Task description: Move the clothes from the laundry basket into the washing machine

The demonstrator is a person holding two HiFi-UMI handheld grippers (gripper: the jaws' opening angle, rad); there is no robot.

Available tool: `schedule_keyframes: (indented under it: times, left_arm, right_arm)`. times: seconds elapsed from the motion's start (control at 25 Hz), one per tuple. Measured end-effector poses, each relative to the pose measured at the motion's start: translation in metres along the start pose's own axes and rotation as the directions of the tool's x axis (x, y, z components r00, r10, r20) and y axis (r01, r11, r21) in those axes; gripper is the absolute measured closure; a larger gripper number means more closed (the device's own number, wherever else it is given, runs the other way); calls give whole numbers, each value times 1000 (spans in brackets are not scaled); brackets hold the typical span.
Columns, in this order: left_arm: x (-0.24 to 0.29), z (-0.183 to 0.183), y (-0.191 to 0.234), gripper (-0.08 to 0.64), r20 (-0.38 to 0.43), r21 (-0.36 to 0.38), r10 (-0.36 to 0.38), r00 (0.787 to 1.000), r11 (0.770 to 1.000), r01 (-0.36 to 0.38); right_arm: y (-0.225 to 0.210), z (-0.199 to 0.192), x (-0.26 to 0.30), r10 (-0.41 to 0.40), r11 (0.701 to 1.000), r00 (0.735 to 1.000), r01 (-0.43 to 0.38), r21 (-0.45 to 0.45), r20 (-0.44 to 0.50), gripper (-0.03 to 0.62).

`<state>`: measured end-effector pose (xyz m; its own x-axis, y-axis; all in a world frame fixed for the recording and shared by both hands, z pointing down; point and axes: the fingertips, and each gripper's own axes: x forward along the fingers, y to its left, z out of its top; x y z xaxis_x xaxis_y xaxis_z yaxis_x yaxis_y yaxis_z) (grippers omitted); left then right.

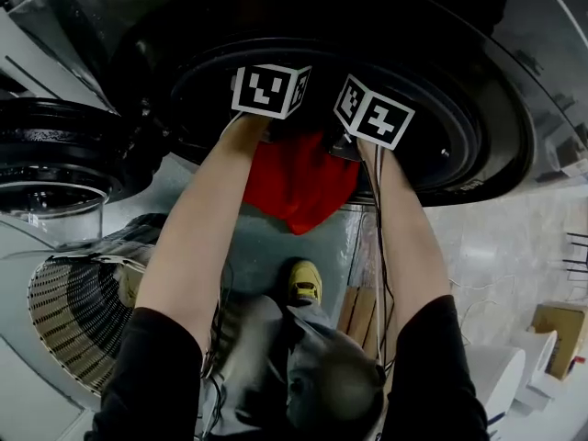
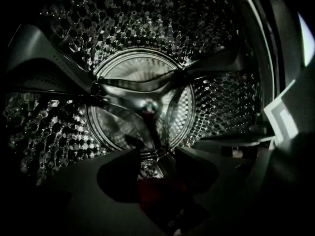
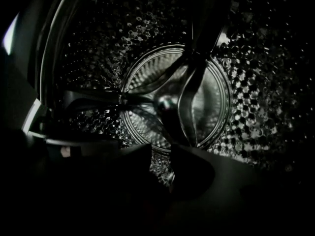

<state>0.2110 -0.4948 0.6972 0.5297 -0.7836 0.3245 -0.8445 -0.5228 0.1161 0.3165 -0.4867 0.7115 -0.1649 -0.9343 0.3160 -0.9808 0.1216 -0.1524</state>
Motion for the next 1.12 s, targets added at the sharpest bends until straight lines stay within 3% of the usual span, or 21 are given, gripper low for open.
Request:
schedule_keyframes:
  times: [0.16,0.52,0.72,0.88,1.12]
  left_arm:
    - [3,-2,-1,337,-13,25,6,1000,1000,-6]
    - [-11,-2,-10,344,5,22,1,1000,1000,-1]
    - [-25,3,-14,441,31,19,9,999,1000,-9]
    - [-36,5,-17,536,45,30,12,999,999,-13]
    - [-54,8,-21,548,65,5,1,998,1000,-2]
  right_arm:
    - [6,4,-3,13,1000,1000,-13,17,9,437]
    - [10,12,-23,3,1000,1000,-3,8,23,464]
    - [8,11,-36,-27,1000,1000,27,4,14,512]
    - [10,11,-47,-38,999,999,38,7,9,588]
    - [20,15,-65,-18,999,1000,19,-28,24,588]
